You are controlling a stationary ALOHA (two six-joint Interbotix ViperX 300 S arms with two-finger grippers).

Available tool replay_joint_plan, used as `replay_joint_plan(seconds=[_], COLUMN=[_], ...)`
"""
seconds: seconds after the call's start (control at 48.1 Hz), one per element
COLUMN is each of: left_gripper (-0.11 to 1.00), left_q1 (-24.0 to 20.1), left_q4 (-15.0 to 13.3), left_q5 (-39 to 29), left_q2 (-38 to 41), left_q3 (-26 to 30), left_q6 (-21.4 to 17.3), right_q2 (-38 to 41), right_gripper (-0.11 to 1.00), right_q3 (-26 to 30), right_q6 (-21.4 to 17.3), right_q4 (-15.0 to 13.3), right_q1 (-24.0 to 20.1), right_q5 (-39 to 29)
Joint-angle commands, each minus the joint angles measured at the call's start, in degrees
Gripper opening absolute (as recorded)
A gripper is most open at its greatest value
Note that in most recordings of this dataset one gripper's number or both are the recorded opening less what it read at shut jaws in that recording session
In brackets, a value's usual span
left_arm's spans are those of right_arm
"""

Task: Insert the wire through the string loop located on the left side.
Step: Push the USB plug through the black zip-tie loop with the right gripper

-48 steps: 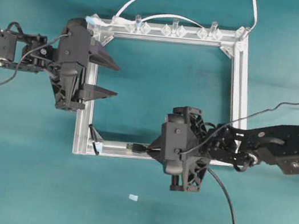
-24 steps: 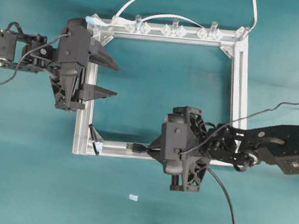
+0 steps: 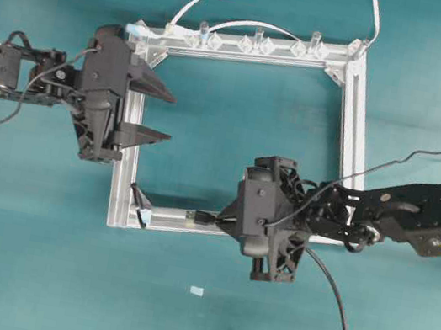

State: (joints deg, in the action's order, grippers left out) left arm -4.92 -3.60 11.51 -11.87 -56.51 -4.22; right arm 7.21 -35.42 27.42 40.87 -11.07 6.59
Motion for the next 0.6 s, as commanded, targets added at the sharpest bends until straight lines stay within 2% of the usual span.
replay_joint_plan(seconds=[0.0,0.333,0.582], left_gripper=[0.71,0.72,0.71], left_q1=[0.18,0.18,0.18], left_q4=[0.18,0.18,0.18], left_q5=[-0.35,-2.46,-3.69], left_q2=[-1.93,-6.94,-10.2], left_q3=[0.0,-3.43,-5.45], left_q6=[0.0,0.09,0.09], right_q2=[-1.85,-1.23,1.14], right_gripper=[0.1,0.1,0.1], right_q3=[1.41,2.37,5.62], right_q6=[0.09,0.09,0.09], right_q4=[-0.26,-0.26,-0.26], right_q1=[0.18,0.62,0.88], right_q5=[0.18,0.18,-0.7])
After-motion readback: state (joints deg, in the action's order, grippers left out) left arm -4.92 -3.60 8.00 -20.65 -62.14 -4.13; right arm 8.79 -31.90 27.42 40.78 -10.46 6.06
